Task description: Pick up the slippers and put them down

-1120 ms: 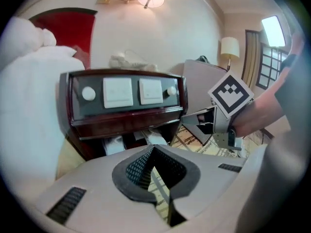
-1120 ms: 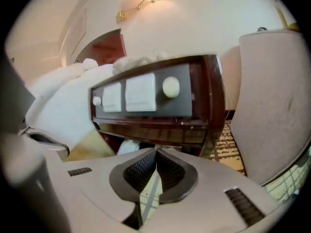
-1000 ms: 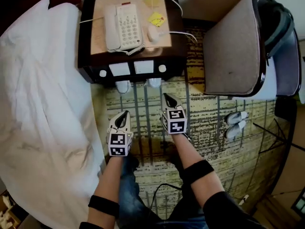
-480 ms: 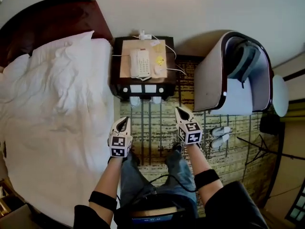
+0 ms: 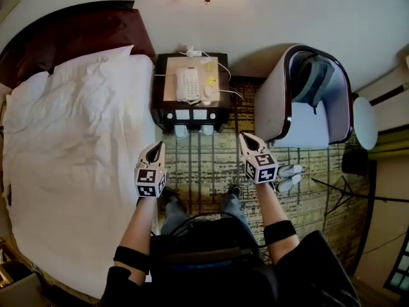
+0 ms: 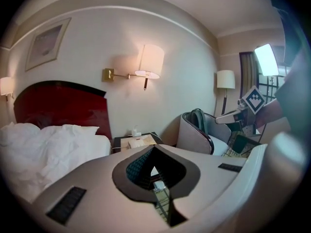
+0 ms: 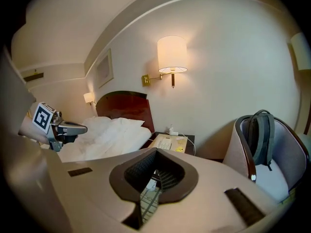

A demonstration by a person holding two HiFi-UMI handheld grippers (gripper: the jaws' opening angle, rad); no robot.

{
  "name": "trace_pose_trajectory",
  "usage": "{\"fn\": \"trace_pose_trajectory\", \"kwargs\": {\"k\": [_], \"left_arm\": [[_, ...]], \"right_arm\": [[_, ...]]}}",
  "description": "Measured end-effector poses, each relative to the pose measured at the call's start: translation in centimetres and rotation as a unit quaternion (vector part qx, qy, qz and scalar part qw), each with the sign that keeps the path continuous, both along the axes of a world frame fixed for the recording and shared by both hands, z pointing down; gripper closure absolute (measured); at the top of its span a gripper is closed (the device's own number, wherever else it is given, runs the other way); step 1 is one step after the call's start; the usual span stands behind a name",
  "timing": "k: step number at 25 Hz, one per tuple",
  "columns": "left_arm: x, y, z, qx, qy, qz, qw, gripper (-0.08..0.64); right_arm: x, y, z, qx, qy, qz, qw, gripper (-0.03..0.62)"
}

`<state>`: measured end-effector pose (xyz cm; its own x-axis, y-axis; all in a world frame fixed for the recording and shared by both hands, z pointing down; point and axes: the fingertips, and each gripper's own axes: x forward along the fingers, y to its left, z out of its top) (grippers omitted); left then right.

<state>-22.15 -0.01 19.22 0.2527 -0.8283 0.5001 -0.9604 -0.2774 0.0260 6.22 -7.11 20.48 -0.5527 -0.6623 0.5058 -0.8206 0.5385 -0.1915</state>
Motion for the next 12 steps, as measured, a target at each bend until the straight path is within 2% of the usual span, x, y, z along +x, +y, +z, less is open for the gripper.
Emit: {"fn": "trace_pose_trajectory", "kwargs": {"k": [8,12], "left_arm": [[0.1,0.8,-1.0,0.007,0.014,0.004,0.9999,0.56],[-0.1,0.3,-1.8,0.013,0.013,0.007,0.9998,0.56]], "right_arm": [[1.9,2.0,-1.6,0.001,-0.001,0.023,1.0,0.592],[2.0,1.9,-2.8,0.019,0.005,0.02,1.0,0.592]]}}
